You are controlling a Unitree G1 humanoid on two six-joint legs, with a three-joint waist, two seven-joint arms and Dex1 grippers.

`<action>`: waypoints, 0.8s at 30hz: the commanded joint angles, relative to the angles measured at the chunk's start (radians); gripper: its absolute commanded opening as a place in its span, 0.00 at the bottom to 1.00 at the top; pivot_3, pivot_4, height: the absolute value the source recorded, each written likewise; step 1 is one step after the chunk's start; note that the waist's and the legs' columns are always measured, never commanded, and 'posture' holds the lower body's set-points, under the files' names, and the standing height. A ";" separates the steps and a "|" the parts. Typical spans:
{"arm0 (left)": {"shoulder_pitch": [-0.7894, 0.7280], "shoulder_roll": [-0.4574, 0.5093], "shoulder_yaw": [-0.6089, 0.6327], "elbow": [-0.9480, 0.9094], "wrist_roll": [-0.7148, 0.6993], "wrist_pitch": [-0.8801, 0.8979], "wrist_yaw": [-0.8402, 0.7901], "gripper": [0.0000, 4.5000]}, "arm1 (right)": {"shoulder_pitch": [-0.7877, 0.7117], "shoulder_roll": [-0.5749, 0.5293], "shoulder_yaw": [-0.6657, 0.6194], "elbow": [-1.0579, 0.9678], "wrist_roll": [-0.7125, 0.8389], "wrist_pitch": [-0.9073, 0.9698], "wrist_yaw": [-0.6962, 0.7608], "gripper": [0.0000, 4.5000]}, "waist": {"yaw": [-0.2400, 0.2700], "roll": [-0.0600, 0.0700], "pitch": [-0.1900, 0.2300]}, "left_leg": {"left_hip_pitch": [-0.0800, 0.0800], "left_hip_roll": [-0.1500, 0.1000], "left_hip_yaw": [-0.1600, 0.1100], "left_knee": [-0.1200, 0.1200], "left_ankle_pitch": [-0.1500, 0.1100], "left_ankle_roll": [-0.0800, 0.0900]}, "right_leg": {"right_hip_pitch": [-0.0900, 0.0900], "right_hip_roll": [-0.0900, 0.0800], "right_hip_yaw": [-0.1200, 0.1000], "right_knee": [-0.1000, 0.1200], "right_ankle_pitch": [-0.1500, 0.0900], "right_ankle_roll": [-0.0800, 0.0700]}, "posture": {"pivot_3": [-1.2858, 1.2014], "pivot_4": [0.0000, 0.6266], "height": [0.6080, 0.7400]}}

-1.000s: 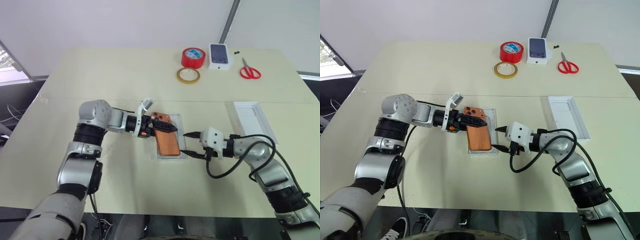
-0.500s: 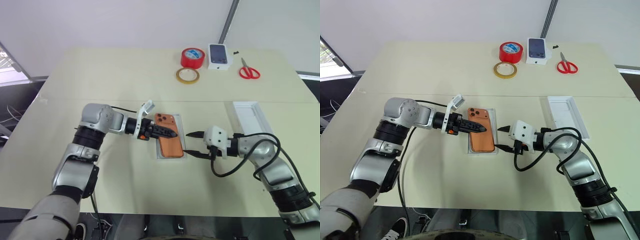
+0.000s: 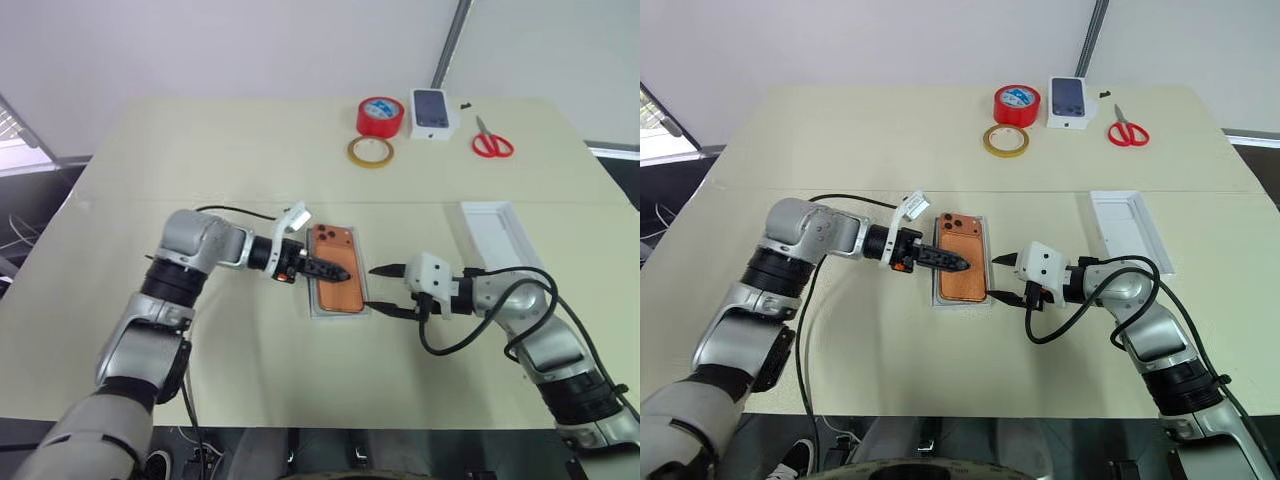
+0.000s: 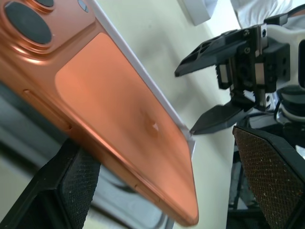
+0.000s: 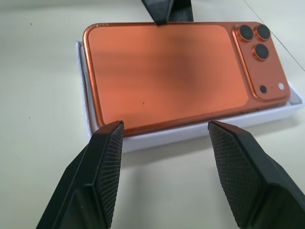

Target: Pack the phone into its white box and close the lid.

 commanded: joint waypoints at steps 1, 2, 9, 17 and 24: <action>0.001 0.021 -0.002 0.010 0.017 0.018 0.007 0.99 | -0.010 0.003 -0.016 -0.014 0.003 -0.014 -0.009 0.66 | 0.000 0.000 0.000 | 0.000 0.000 0.000 0.000 0.000 0.000 | 0.000 0.000 0.000 0.000 0.000 0.000 | 0.52 0.24 1.00; -0.010 0.023 0.007 0.013 0.011 0.027 0.003 0.99 | -0.011 0.005 -0.014 -0.014 0.002 -0.014 -0.010 0.66 | 0.001 0.000 0.000 | 0.000 0.000 0.000 0.000 0.000 0.000 | 0.000 0.000 0.000 0.000 0.000 0.000 | 0.52 0.24 1.00; -0.025 0.083 0.014 -0.032 -0.005 0.060 -0.016 0.99 | -0.023 0.009 -0.008 0.010 -0.003 -0.028 -0.009 0.66 | -0.001 0.000 0.000 | 0.000 0.000 0.000 0.000 0.000 0.000 | -0.001 0.000 0.000 0.001 0.000 0.000 | 0.52 0.24 1.00; 0.005 0.121 0.116 -0.090 -0.058 0.124 0.005 0.99 | -0.023 0.010 -0.007 0.019 -0.009 -0.039 -0.010 0.66 | 0.006 0.000 0.000 | -0.001 0.000 0.000 0.001 0.000 0.001 | -0.001 0.000 0.000 0.001 0.000 0.000 | 0.52 0.24 1.00; 0.047 0.078 0.275 -0.086 -0.004 -0.040 0.158 0.87 | -0.044 0.013 -0.025 0.045 0.000 -0.028 -0.020 0.60 | 0.002 0.000 0.000 | -0.001 0.000 0.000 0.001 -0.001 0.001 | -0.001 0.000 0.000 0.001 0.000 0.000 | 0.52 0.24 1.00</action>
